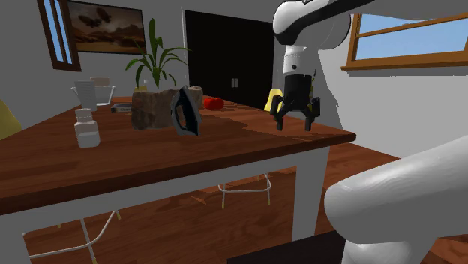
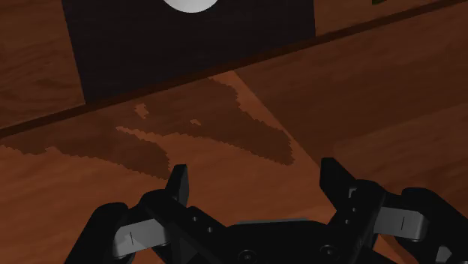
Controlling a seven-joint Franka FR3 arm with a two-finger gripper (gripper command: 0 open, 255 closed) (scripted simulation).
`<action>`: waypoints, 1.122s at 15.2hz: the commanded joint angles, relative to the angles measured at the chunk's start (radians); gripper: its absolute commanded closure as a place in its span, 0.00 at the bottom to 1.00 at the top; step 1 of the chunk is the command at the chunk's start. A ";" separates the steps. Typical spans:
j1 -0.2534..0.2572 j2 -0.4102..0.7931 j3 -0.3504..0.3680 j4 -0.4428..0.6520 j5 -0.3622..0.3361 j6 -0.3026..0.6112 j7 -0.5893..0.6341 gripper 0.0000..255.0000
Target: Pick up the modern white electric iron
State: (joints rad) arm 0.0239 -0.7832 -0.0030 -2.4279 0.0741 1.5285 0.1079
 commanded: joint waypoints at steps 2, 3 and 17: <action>0.005 0.002 0.025 0.015 0.011 0.006 0.030 0.00; 0.010 0.005 0.049 0.031 0.022 0.012 0.060 0.00; -0.003 0.171 0.409 0.365 0.033 0.086 0.481 0.00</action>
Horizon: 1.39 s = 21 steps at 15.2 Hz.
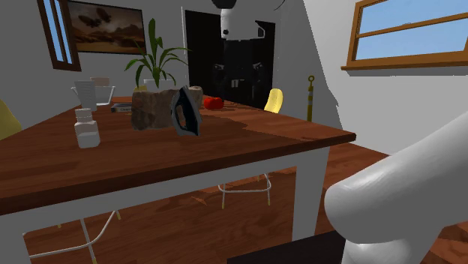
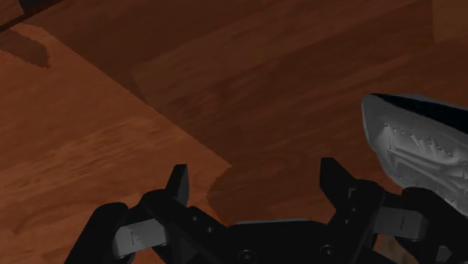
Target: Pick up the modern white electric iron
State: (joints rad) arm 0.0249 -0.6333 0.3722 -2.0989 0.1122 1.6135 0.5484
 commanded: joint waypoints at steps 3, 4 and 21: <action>-0.028 0.084 0.122 0.137 -0.042 0.002 0.137 0.00; -0.038 0.108 0.153 0.174 -0.058 0.001 0.170 0.00; -0.124 0.334 0.459 0.391 -0.277 0.026 0.488 0.00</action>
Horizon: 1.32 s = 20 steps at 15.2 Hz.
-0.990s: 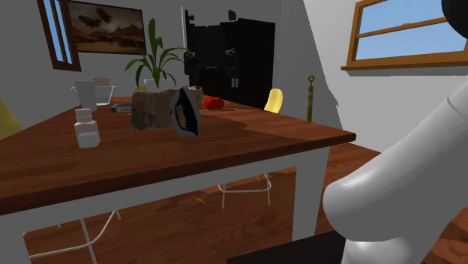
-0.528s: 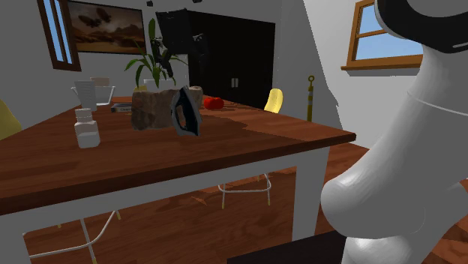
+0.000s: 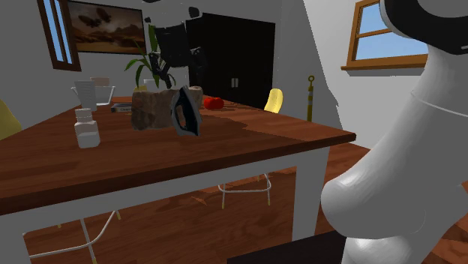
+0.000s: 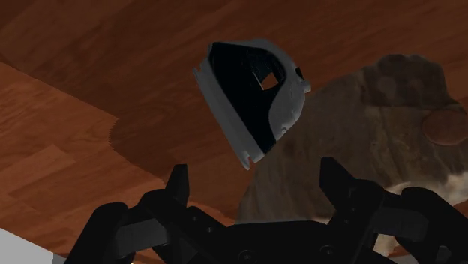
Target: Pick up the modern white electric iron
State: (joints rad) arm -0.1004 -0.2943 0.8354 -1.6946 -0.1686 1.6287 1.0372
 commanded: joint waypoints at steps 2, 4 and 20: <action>0.002 -0.006 -0.004 -0.012 0.004 0.009 -0.001 1.00; 0.002 -0.006 -0.004 -0.012 0.004 0.009 -0.001 1.00; -0.021 0.067 0.040 0.168 -0.047 -0.121 -0.002 1.00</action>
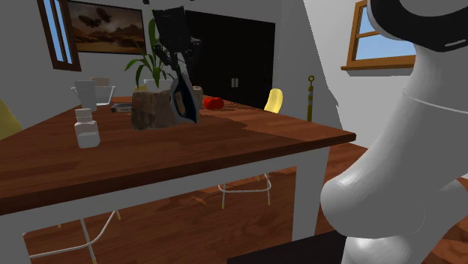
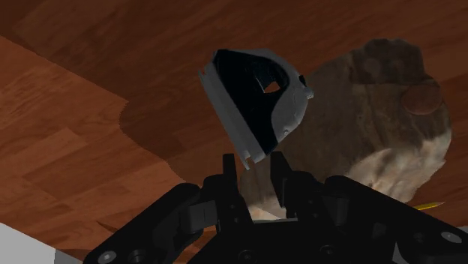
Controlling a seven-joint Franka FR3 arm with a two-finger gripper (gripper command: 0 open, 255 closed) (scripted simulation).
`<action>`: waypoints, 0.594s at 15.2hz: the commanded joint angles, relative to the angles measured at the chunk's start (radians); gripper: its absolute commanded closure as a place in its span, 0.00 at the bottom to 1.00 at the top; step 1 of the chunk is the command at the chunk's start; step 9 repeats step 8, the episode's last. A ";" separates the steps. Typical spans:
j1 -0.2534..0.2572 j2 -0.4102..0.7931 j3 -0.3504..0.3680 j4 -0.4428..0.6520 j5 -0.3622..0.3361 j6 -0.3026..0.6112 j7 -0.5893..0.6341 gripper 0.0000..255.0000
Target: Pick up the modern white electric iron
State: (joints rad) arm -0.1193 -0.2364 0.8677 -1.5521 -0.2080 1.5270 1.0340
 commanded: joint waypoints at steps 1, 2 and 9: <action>-0.005 0.020 0.015 0.048 -0.015 -0.036 0.003 1.00; -0.007 0.032 0.023 0.072 -0.024 -0.052 0.004 1.00; -0.013 0.090 0.066 0.175 -0.073 -0.125 0.016 1.00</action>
